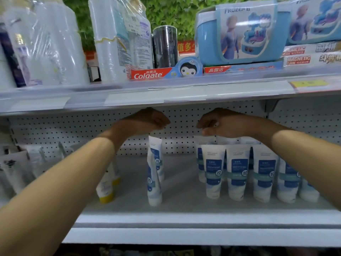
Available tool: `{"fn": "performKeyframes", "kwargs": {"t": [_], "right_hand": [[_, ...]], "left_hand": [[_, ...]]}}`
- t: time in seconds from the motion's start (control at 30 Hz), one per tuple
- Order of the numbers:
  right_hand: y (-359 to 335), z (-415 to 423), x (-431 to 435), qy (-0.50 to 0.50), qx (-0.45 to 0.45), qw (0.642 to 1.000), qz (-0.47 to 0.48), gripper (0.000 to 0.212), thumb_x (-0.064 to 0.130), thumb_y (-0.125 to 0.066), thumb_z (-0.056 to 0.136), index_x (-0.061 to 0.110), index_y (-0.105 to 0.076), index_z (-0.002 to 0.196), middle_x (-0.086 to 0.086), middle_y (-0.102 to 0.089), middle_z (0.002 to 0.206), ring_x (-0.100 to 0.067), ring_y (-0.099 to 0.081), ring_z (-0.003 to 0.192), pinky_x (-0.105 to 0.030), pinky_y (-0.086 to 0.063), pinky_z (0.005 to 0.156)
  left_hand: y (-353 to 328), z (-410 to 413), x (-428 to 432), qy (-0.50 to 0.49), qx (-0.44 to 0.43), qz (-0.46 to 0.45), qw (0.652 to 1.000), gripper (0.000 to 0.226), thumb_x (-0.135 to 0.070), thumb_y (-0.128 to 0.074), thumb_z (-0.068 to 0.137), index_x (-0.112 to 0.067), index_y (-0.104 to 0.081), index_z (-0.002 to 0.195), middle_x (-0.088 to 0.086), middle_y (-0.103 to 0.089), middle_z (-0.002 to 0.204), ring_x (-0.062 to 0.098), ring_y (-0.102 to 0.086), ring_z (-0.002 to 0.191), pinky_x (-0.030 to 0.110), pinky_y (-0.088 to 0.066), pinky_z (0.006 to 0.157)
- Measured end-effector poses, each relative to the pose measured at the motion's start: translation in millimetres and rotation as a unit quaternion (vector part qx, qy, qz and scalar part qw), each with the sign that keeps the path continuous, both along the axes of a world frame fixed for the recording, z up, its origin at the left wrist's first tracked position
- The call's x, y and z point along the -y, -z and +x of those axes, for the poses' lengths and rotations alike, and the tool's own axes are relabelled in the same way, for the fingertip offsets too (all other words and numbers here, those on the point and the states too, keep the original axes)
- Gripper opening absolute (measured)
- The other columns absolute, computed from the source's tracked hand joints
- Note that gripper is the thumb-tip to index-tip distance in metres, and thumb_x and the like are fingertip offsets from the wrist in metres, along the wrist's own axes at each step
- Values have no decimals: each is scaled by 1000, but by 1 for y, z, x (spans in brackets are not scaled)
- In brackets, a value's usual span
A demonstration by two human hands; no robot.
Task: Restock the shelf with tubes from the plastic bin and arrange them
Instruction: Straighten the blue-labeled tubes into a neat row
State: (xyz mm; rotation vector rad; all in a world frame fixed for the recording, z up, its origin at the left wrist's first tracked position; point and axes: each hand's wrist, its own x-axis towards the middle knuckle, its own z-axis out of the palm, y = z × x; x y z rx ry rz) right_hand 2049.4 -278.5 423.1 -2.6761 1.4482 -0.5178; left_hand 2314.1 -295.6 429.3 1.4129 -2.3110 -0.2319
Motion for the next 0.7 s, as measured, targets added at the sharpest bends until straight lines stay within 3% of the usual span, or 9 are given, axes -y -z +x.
{"fn": "performKeyframes", "kwargs": {"t": [0.1, 0.17, 0.23, 0.33, 0.43, 0.53, 0.63, 0.7], "right_hand": [[4, 17, 7, 9, -34, 999, 5, 31, 26, -62, 92, 19, -63, 123, 2, -61, 122, -15, -58, 108, -27, -46, 95], [7, 22, 14, 40, -65, 997, -1, 32, 27, -63, 91, 22, -62, 123, 2, -58, 126, -14, -57, 108, -30, -46, 97], [9, 23, 19, 76, -93, 993, 8, 32, 29, -63, 91, 23, -62, 123, 4, -59, 126, -13, -58, 107, -32, -47, 97], [10, 26, 22, 106, -107, 988, 22, 35, 27, -65, 89, 22, -62, 124, 5, -61, 126, -13, -60, 106, -32, -48, 97], [10, 28, 26, 126, -111, 986, 15, 37, 25, -65, 88, 24, -61, 125, 5, -57, 130, -15, -56, 111, -32, -47, 97], [14, 30, 28, 131, -118, 984, 11, 32, 25, -66, 85, 20, -65, 117, 3, -61, 123, -16, -58, 102, -29, -49, 90], [17, 32, 30, 131, -126, 983, -3, 28, 22, -70, 82, 11, -68, 107, -3, -69, 110, -20, -64, 95, -30, -52, 81], [16, 34, 29, 130, -118, 984, -10, 24, 21, -72, 80, 19, -69, 104, 4, -68, 104, -15, -63, 92, -25, -50, 78]], "left_hand": [[16, 18, 12, -25, 62, 34, 997, 37, -3, -56, 92, -21, -63, 124, -7, -59, 124, 7, -52, 110, 20, -39, 95], [30, 27, 23, -27, 97, 48, 994, 43, -1, -60, 89, -23, -63, 125, -3, -56, 130, 12, -52, 115, 25, -42, 100], [39, 30, 28, -36, 112, 44, 992, 43, -4, -65, 86, -21, -62, 125, -3, -51, 120, 13, -49, 110, 27, -43, 98], [41, 27, 29, -22, 79, 61, 995, 26, -6, -68, 86, -9, -66, 111, 8, -61, 110, 21, -59, 92, 34, -52, 82], [37, 22, 29, 19, 77, 57, 995, 12, -10, -73, 82, -14, -67, 92, 9, -70, 92, 28, -68, 81, 35, -56, 71], [33, 10, 31, 21, 62, 61, 996, 14, -10, -73, 82, -8, -70, 95, 9, -72, 92, 18, -69, 69, 27, -59, 68], [29, -5, 33, 20, 30, 89, 995, 24, -6, -73, 82, -2, -69, 105, 12, -72, 100, 24, -72, 80, 29, -60, 74], [29, -13, 36, 22, 30, 101, 994, 26, -7, -73, 82, -3, -69, 107, 13, -72, 102, 26, -72, 84, 34, -60, 77]]}}
